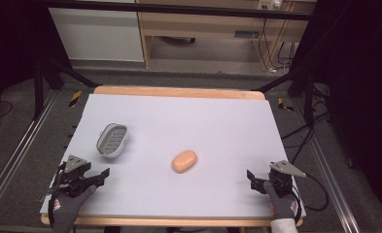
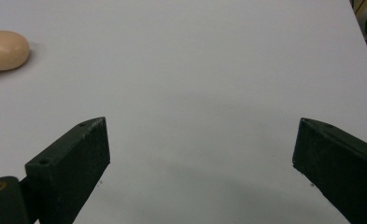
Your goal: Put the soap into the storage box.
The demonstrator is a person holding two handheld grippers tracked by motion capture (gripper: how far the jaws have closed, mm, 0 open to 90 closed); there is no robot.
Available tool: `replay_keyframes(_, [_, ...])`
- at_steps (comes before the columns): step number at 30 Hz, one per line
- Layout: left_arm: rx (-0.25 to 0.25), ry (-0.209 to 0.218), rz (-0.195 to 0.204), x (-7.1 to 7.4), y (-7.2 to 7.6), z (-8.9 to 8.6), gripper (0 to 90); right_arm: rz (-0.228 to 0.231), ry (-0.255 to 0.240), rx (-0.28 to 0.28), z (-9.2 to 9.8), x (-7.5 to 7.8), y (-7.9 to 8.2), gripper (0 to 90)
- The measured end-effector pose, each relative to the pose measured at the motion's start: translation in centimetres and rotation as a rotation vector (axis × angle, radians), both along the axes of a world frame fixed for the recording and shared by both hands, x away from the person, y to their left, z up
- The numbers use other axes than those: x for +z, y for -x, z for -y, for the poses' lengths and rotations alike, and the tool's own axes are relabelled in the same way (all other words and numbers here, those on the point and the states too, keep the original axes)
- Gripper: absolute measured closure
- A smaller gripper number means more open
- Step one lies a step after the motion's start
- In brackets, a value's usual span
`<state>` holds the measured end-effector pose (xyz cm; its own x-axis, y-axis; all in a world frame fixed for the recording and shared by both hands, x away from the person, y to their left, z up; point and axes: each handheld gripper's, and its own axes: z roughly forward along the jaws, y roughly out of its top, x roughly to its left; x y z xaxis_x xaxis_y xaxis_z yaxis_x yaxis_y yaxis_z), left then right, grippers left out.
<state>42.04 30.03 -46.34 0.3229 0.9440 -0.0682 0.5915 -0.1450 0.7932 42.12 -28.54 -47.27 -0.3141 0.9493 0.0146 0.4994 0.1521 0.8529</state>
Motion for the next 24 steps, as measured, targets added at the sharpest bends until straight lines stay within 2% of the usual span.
replay_keyframes(7, [-0.035,0.009,0.016,0.5,0.3,1.1,28.3,0.008,0.007,0.015,-0.5,0.0,0.0,4.0])
replay_keyframes(8, [-0.038,0.019,0.015,0.5,0.3,1.4,28.5,0.014,0.011,0.014,-0.5,0.1,0.1,4.0])
replay_keyframes(15, [-0.083,0.018,0.030,0.9,0.6,2.6,28.5,0.046,0.020,0.009,-0.7,0.4,0.2,3.9])
replay_keyframes(19, [-0.096,0.026,0.035,1.1,0.6,3.1,28.0,0.048,0.014,0.010,-0.7,0.5,0.3,4.1])
replay_keyframes(24, [-0.115,0.023,0.042,1.6,0.4,4.1,27.5,0.031,0.008,0.025,-0.8,0.4,0.1,4.6])
